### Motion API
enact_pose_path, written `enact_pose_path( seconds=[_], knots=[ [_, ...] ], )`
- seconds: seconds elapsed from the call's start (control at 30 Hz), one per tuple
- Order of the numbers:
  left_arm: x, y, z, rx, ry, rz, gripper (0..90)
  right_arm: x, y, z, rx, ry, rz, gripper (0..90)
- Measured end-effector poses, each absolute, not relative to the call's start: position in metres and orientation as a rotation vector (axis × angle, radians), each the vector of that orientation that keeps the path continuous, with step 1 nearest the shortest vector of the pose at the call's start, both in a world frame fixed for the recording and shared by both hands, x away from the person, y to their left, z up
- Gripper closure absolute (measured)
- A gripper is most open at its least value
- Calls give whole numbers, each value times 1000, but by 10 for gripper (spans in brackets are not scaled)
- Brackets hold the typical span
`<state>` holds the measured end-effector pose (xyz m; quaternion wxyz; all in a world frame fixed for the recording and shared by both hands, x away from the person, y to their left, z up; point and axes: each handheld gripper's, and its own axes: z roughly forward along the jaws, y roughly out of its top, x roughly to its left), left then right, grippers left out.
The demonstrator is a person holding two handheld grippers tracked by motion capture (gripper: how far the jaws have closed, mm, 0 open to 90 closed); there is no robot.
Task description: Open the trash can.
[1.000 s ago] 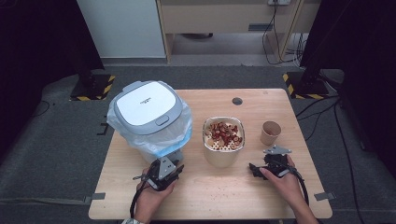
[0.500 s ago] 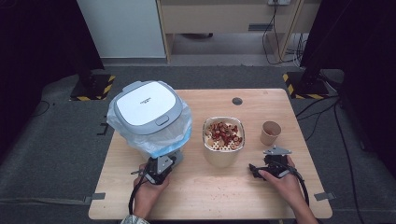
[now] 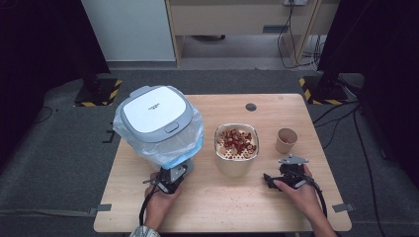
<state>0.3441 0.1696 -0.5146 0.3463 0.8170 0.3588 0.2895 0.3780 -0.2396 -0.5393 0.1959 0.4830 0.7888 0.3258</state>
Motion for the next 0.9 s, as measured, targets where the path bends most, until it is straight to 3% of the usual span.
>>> enact_pose_path(
  seconds=[0.9],
  knots=[
    [347,169,-528,2100,1022,685,892,378,-241,-536,1373,2229,886,16]
  ],
)
